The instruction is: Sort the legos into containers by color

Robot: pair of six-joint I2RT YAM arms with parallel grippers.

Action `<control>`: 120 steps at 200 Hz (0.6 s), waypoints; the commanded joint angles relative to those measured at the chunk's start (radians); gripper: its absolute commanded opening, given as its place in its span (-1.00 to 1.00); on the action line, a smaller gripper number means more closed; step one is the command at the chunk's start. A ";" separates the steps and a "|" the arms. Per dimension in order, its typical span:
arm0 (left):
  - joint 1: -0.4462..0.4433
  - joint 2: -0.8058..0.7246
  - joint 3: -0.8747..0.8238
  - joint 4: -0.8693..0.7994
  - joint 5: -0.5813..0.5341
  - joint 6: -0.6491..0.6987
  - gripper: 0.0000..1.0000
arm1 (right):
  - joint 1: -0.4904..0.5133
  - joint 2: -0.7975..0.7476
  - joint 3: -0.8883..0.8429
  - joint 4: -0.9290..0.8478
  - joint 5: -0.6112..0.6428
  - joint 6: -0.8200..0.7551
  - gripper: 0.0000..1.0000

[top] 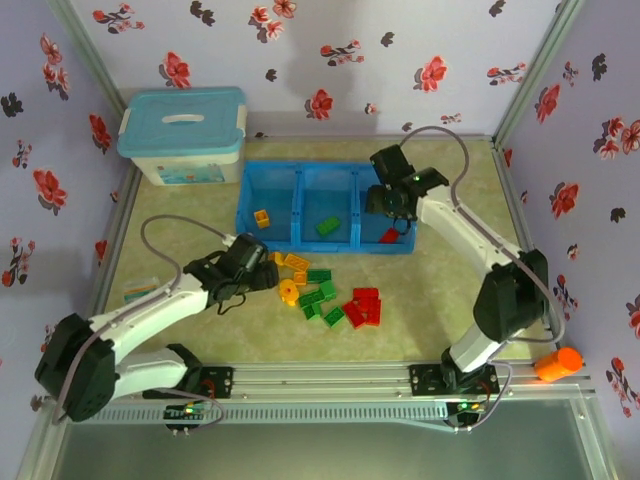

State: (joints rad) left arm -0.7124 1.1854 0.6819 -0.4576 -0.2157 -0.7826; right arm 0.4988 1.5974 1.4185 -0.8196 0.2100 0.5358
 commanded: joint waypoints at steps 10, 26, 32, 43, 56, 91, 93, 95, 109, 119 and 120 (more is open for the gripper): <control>0.040 0.089 0.039 0.064 0.059 -0.020 0.54 | 0.056 -0.090 -0.120 0.042 0.026 0.057 0.43; 0.049 0.135 0.051 0.092 0.066 -0.014 0.52 | 0.076 -0.136 -0.195 0.083 0.027 0.085 0.42; 0.050 0.152 0.056 0.100 0.066 -0.012 0.51 | 0.079 -0.150 -0.223 0.103 0.021 0.095 0.43; 0.054 0.190 0.071 0.105 0.071 -0.009 0.47 | 0.081 -0.173 -0.274 0.131 0.004 0.112 0.42; 0.056 0.235 0.093 0.106 0.080 -0.006 0.43 | 0.081 -0.188 -0.312 0.146 0.000 0.126 0.41; 0.057 0.327 0.133 0.112 0.088 -0.006 0.29 | 0.084 -0.220 -0.381 0.174 -0.008 0.151 0.40; 0.057 0.331 0.135 0.111 0.088 -0.006 0.28 | 0.084 -0.223 -0.384 0.175 -0.008 0.152 0.39; 0.057 0.333 0.137 0.109 0.088 -0.006 0.26 | 0.084 -0.224 -0.386 0.176 -0.009 0.153 0.39; 0.057 0.355 0.146 0.098 0.088 -0.009 0.12 | 0.086 -0.236 -0.400 0.177 -0.006 0.157 0.39; 0.056 0.364 0.147 0.091 0.085 -0.012 0.05 | 0.086 -0.245 -0.410 0.180 -0.005 0.160 0.39; 0.056 0.365 0.147 0.091 0.085 -0.012 0.04 | 0.086 -0.245 -0.410 0.180 -0.005 0.161 0.39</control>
State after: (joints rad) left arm -0.6624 1.5234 0.8013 -0.3519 -0.1349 -0.7879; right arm 0.5762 1.3918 1.0325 -0.6693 0.2043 0.6632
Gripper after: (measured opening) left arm 0.558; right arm 0.696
